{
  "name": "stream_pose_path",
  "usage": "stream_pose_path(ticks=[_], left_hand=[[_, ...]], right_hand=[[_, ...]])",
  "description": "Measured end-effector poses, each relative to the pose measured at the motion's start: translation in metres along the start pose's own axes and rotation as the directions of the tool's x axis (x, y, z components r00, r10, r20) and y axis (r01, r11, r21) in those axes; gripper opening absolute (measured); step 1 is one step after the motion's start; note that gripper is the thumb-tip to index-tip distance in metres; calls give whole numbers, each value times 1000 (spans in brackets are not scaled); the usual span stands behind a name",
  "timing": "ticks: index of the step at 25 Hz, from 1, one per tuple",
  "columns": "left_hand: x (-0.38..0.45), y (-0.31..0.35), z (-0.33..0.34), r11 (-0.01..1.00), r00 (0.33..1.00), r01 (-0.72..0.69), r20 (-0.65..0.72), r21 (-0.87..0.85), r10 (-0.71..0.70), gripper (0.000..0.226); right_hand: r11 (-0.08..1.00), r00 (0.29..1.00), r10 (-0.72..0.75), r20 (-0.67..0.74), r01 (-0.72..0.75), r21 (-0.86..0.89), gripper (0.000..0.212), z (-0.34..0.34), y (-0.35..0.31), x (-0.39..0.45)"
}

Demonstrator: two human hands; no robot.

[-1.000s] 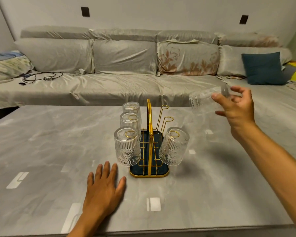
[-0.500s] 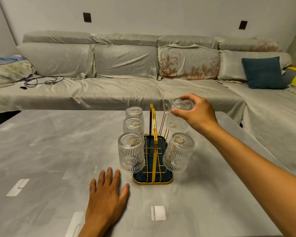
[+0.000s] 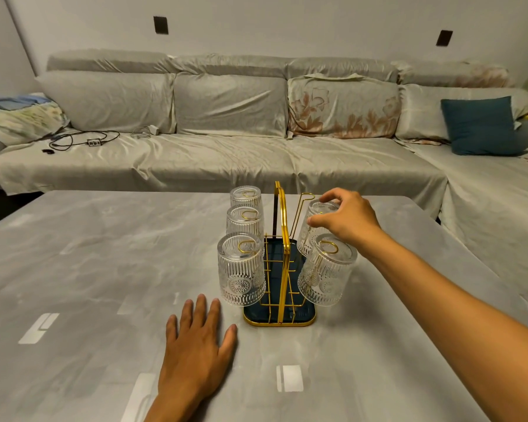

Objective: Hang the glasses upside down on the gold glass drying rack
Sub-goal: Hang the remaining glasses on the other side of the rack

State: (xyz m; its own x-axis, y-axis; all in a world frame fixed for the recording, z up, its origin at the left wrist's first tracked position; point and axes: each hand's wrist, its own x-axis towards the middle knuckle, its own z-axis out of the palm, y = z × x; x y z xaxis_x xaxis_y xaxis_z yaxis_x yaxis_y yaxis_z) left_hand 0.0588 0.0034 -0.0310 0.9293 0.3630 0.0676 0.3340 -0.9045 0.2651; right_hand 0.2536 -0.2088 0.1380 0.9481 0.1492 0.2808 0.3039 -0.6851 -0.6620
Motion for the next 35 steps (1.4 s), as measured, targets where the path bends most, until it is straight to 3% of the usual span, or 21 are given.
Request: stream_pose_path(ticks=[12, 14, 16, 18, 20, 23, 27, 31, 35], left_hand=[[2, 1, -1, 1000, 1000, 6, 30, 12, -7, 73], [1, 0, -1, 1000, 999, 8, 40, 30, -10, 73], [3, -1, -3, 997, 1000, -1, 28, 71, -1, 75], [7, 0, -8, 993, 997, -49, -50, 108, 55, 78], [11, -1, -11, 992, 990, -65, -114, 105, 77, 72], [17, -4, -6, 998, 999, -27, -25, 56, 29, 79], [20, -7, -2, 999, 999, -11, 32, 47, 9, 81], [20, -10, 0, 1000, 1000, -18, 19, 13, 18, 66], [21, -11, 1, 1000, 1000, -9, 9, 0, 9, 61]], right_hand=[[998, 988, 65, 143, -61, -33, 49, 7, 3, 4], [995, 983, 67, 169, -78, 56, 45, 3, 6, 6], [966, 990, 102, 93, -121, 228, 37, -1, 16, 10], [899, 976, 218, -14, -195, 393, 30, -3, 37, 19], [821, 932, 362, -19, -309, 481, 18, 3, 64, 27], [809, 888, 456, 59, -441, 389, 39, 25, 99, 40], [848, 924, 348, 161, -383, 365, 77, 58, 116, 57], [860, 928, 302, 217, -364, 359, 65, 75, 114, 71], [874, 927, 334, 171, -373, 312, 54, 78, 114, 79]])
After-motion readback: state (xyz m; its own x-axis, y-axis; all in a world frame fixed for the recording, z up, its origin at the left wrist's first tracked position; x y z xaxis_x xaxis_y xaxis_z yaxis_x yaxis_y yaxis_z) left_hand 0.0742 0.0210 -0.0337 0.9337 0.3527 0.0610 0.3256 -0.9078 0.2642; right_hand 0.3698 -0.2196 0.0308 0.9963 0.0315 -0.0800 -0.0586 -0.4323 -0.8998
